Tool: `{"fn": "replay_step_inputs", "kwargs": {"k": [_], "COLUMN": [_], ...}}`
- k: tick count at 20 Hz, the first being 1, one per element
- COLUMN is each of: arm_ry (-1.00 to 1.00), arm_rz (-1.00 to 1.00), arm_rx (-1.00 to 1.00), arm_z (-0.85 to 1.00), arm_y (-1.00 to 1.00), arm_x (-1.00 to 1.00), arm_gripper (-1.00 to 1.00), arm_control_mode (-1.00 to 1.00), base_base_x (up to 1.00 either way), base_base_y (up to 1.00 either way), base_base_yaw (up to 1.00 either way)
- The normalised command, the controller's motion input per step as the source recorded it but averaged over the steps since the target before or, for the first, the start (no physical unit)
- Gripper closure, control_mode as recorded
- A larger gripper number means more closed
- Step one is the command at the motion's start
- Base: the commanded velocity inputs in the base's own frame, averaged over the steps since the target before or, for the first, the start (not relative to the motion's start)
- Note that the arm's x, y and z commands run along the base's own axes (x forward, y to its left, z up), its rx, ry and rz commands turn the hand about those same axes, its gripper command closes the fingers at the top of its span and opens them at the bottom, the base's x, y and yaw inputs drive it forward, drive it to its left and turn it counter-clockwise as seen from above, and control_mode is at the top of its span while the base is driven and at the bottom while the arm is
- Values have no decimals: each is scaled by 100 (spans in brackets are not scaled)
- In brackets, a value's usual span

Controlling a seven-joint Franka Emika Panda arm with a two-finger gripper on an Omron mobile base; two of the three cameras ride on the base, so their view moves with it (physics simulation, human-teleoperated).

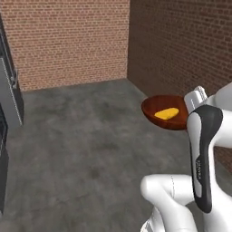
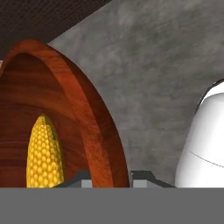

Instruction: Pick the corn from the sink and place it in the bowl. Then pick the bowl and place it in the microwave. Then close the microwave door and press the start button.

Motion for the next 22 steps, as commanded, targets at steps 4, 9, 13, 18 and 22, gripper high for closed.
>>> {"fn": "replay_step_inputs", "kwargs": {"k": [4, 9, 13, 18, 22], "arm_ry": [0, 0, 0, 0, 0], "arm_rz": [0, 0, 0, 0, 0], "arm_rx": [0, 0, 0, 0, 0], "arm_z": [0, 0, 0, 0, 0], "arm_y": [0, 0, 0, 0, 0], "arm_x": [0, 0, 0, 0, 0], "arm_gripper": [100, 100, 100, 100, 100], "arm_control_mode": [100, 100, 100, 100, 100], "base_base_x": [100, 100, 100, 100, 100], "base_base_y": [-50, -70, -75, -72, -73], "base_base_yaw": [3, 36, 50, 55, 58]}}
